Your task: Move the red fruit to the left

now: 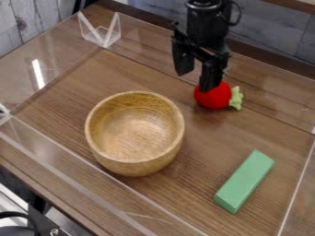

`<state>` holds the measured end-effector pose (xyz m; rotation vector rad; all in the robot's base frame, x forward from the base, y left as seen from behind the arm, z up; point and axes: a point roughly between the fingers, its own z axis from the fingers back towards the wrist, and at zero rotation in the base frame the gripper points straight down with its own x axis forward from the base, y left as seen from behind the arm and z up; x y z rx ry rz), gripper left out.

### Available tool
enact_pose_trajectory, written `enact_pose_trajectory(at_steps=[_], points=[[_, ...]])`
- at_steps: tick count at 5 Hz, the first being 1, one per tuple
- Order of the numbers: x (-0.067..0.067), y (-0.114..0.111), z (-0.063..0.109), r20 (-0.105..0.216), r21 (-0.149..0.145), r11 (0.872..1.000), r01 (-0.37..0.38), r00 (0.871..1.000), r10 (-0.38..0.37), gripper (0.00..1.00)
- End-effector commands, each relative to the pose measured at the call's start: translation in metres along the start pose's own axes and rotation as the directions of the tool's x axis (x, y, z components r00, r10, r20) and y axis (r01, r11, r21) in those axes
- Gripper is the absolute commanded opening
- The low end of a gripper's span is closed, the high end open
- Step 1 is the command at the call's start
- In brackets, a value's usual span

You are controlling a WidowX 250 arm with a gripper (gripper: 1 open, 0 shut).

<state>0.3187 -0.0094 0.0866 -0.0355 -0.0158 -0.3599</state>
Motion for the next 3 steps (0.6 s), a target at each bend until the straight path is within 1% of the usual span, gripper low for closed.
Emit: enact_pose_trajectory(at_steps=[1, 2, 3], points=[[0.014, -0.005, 0.015, 0.038, 0.013, 0.998, 0.064, 0.997, -0.064, 1.0], [0.022, -0.009, 0.019, 0.033, 0.009, 0.994, 0.109, 0.993, -0.11, 1.0], [0.027, -0.016, 0.008, 0.023, 0.005, 0.995, 0.103, 0.994, -0.103, 1.0]])
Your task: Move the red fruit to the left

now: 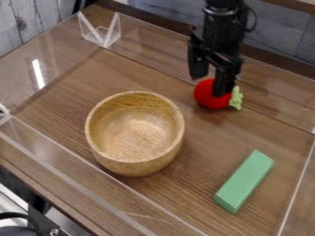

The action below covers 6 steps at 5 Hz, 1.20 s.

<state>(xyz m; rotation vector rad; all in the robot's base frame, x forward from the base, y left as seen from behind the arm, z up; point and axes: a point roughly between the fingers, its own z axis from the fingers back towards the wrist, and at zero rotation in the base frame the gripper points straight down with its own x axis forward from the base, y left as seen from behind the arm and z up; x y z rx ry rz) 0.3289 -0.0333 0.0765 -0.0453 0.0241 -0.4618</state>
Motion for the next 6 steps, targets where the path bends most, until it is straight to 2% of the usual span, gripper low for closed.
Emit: enact_pose_trajectory(at_steps=[1, 2, 3, 4, 5, 6], points=[[0.014, -0.004, 0.007, 0.05, 0.022, 1.0, -0.007, 0.999, 0.006, 1.0], [0.011, -0.001, 0.003, 0.038, 0.02, 0.999, 0.048, 0.998, -0.048, 0.0], [0.005, 0.003, 0.013, 0.045, 0.026, 0.996, 0.081, 0.996, -0.082, 0.0], [0.002, 0.006, 0.036, 0.072, 0.052, 0.999, 0.012, 0.997, -0.015, 0.0], [-0.004, 0.01, 0.063, 0.104, 0.083, 0.995, -0.062, 0.993, 0.053, 0.0], [-0.022, 0.022, 0.08, 0.132, 0.103, 0.99, -0.094, 0.988, 0.08, 1.0]])
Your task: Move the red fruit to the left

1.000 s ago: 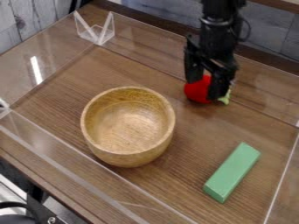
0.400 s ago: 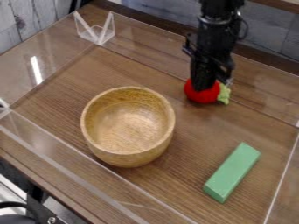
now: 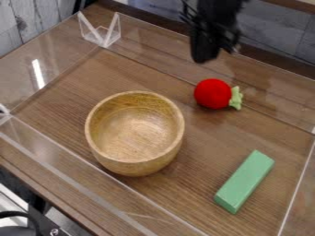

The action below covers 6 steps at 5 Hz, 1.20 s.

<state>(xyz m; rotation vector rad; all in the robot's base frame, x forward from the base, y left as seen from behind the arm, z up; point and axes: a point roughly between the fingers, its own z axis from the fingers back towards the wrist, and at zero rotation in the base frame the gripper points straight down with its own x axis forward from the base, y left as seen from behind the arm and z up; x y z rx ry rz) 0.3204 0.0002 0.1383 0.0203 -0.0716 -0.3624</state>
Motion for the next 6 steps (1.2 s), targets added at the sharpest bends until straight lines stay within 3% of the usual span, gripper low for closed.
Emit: enact_pose_trajectory(at_steps=[1, 3, 4, 5, 6], points=[[-0.003, -0.008, -0.002, 0.047, 0.01, 0.998, 0.059, 0.997, -0.059, 1.0], [0.027, -0.047, -0.011, 0.042, 0.001, 0.998, 0.068, 0.997, -0.068, 1.0], [0.033, -0.05, -0.034, 0.026, -0.004, 0.999, 0.033, 0.999, -0.033, 1.0], [0.026, -0.046, -0.036, 0.017, -0.009, 0.999, 0.043, 0.999, -0.043, 1.0], [0.021, -0.037, -0.04, 0.007, -0.007, 0.999, -0.044, 0.999, 0.044, 1.0]])
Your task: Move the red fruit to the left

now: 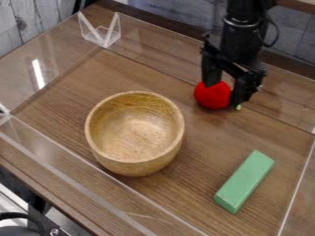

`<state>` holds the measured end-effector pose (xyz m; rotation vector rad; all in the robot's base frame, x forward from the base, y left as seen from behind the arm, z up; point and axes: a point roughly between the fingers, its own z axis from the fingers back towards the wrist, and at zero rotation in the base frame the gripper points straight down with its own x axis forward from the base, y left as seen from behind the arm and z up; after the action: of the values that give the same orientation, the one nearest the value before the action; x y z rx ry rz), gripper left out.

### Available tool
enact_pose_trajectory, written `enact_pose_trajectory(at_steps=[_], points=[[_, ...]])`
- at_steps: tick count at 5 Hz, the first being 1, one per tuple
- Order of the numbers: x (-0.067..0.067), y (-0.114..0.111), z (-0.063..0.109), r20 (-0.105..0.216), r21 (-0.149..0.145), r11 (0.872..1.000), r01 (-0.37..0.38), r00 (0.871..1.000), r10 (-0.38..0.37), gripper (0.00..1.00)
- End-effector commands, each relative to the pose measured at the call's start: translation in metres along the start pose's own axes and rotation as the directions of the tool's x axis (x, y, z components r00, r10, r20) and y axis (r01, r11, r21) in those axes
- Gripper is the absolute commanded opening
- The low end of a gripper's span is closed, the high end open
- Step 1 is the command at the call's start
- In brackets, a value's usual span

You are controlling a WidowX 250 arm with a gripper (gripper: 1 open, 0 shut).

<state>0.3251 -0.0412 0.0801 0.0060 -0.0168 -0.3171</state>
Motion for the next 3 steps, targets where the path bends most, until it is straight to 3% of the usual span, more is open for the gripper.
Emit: enact_pose_trajectory(at_steps=[1, 3], points=[[0.002, 0.007, 0.014, 0.055, 0.008, 0.998, -0.066, 0.996, 0.066, 1.0], [0.004, 0.01, -0.008, 0.033, 0.002, 0.986, -0.164, 0.986, 0.164, 1.0]])
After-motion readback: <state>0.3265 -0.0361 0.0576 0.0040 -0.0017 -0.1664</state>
